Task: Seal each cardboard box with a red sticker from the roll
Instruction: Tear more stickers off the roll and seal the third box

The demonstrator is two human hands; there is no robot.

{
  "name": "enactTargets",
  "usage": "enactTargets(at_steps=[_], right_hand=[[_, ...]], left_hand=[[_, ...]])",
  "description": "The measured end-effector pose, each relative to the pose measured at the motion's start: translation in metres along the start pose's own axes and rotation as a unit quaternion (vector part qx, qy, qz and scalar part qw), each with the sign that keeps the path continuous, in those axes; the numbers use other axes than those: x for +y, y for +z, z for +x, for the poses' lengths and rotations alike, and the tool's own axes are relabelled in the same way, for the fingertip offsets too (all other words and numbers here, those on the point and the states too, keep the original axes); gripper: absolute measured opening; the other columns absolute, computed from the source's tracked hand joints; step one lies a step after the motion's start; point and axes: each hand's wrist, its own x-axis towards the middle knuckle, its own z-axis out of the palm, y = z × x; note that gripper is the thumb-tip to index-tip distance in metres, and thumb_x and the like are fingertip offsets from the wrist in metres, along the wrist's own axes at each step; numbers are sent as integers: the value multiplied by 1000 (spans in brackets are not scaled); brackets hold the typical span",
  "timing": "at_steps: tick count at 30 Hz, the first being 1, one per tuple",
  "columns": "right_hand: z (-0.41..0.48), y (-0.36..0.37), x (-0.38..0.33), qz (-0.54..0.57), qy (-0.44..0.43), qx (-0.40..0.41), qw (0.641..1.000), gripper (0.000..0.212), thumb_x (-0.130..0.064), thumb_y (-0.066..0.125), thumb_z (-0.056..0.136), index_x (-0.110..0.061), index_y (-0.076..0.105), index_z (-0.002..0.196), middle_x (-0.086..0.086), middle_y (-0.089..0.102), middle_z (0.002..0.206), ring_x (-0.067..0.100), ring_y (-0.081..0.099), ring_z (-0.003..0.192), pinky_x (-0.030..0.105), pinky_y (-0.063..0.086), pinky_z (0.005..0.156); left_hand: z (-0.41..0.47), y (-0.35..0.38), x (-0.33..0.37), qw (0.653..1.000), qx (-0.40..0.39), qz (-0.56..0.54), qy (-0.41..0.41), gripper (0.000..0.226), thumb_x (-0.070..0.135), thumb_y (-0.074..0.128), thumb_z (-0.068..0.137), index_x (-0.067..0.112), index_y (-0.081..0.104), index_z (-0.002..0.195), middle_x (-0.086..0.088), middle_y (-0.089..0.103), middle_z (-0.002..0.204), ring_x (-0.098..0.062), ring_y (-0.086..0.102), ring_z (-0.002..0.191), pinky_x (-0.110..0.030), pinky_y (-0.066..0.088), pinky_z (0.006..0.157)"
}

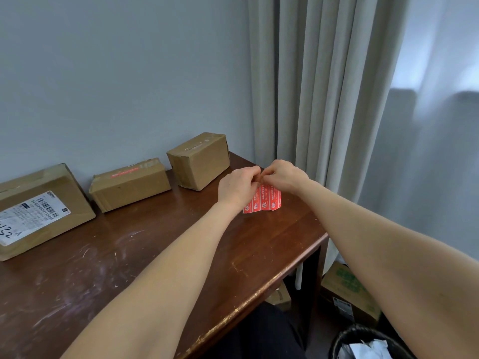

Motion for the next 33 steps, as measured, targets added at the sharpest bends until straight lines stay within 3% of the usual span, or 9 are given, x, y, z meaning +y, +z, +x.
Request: enactTargets(at_steps=[8, 14, 25, 28, 33], right_hand=[[-1, 0, -3, -9, -6, -14, 1000, 19, -31, 50, 95, -27, 68, 99, -4, 63, 99, 16, 65, 94, 34, 56, 81], [-2, -5, -2, -21, -22, -39, 999, 10, -33, 56, 93, -28, 65, 93, -3, 64, 100, 16, 65, 95, 37, 56, 87], [-2, -1, -4, -24, -11, -31, 999, 14, -32, 55, 94, -26, 66, 100, -1, 65, 102, 17, 65, 94, 35, 57, 83], [-4, -2, -5, -24, -4, -27, 999, 20, -32, 53, 95, -23, 67, 107, -3, 62, 100, 17, 65, 94, 33, 56, 81], [-4, 0, -6, -27, 0, -18, 999, 15, -33, 53, 95, -26, 65, 101, -4, 62, 99, 16, 64, 93, 36, 57, 82]], left_hand=[[3, -1, -4, 992, -54, -59, -101, 13, 35, 61, 91, 25, 62, 100, 2, 67, 109, -16, 64, 95, -30, 54, 71], [5, -1, -4, 990, -67, -66, -107, 14, 33, 64, 89, 23, 66, 100, 1, 66, 108, -15, 63, 95, -31, 54, 73], [1, 0, -3, 995, -56, -43, -74, 14, 33, 60, 92, 25, 65, 101, 2, 67, 108, -15, 63, 93, -26, 48, 65], [-1, 0, -3, 996, -51, -39, -65, 14, 33, 59, 92, 24, 64, 102, 1, 67, 109, -16, 63, 96, -27, 51, 68], [-3, 0, -5, 993, -50, -73, -79, 14, 29, 63, 90, 23, 61, 103, 0, 67, 109, -17, 63, 98, -29, 53, 73]])
